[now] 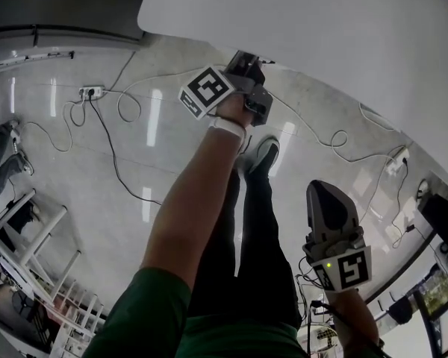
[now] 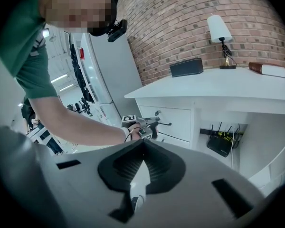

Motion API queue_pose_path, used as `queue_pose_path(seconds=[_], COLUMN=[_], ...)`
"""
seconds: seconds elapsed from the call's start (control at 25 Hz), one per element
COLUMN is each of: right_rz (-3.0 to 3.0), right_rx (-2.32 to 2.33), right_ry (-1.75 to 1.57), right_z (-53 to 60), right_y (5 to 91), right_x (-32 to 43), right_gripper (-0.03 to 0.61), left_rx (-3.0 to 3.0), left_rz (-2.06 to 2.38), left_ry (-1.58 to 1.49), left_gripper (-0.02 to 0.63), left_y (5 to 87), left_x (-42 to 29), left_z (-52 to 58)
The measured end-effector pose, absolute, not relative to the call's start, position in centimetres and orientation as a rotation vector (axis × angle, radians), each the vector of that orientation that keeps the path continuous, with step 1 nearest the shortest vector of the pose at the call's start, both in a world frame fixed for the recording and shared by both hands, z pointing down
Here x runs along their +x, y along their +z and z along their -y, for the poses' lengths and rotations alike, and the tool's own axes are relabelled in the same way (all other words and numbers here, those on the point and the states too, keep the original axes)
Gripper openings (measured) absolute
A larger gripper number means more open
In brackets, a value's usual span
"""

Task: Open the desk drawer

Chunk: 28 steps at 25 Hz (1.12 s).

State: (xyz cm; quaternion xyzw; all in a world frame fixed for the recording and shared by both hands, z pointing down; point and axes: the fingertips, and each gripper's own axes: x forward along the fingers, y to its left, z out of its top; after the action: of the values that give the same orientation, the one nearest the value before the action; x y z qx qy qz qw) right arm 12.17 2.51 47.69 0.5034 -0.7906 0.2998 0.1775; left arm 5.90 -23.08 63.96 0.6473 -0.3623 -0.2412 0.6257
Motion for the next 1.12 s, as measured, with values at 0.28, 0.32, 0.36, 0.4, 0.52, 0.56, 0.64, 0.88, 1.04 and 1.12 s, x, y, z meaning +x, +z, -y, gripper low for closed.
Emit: queue_pose_path(seconds=[0.28, 0.32, 0.36, 0.4, 0.52, 0.56, 0.64, 0.88, 1.04, 1.12], right_rz=[2.254, 2.249, 2.244, 2.244, 2.255, 2.252, 2.247, 2.236, 2.234, 2.236], right_rx=[1.413, 1.407, 1.404, 1.405, 1.423, 1.424, 1.421, 1.412, 1.401, 1.385], right_ry=[0.825, 0.839, 0.848, 0.842, 0.818, 0.830, 0.840, 0.832, 0.839, 0.853], right_z=[-2.3, -2.4, -2.6, -2.7, -2.9, -3.0, -3.2, -3.5, -3.5, -3.4], right_y=[48.2, 48.3, 48.5, 48.5, 48.7, 48.8, 49.1, 49.8, 49.9, 49.8], right_x=[11.5, 11.4, 11.3, 11.3, 10.7, 10.6, 10.8, 11.3, 11.2, 10.9], right_gripper=[0.001, 0.002, 0.001, 0.002, 0.002, 0.002, 0.002, 0.002, 0.002, 0.002], left_rx=[1.398, 1.398, 1.399, 1.399, 1.395, 1.394, 1.391, 1.387, 1.370, 1.364], left_rz=[0.828, 0.827, 0.826, 0.824, 0.827, 0.830, 0.832, 0.828, 0.839, 0.842], left_ry=[-0.676, -0.679, -0.680, -0.681, -0.684, -0.687, -0.700, -0.700, -0.697, -0.692], left_gripper=[0.023, 0.023, 0.023, 0.023, 0.023, 0.021, 0.021, 0.021, 0.021, 0.021], left_y=[64.1, 64.1, 64.1, 64.0, 63.9, 63.9, 63.9, 64.0, 63.8, 63.6], left_x=[5.7, 5.7, 5.7, 5.7, 5.3, 5.2, 5.2, 4.7, 3.7, 3.3], left_z=[23.1, 23.1, 23.1, 23.0, 22.8, 22.7, 22.4, 21.2, 19.2, 18.1])
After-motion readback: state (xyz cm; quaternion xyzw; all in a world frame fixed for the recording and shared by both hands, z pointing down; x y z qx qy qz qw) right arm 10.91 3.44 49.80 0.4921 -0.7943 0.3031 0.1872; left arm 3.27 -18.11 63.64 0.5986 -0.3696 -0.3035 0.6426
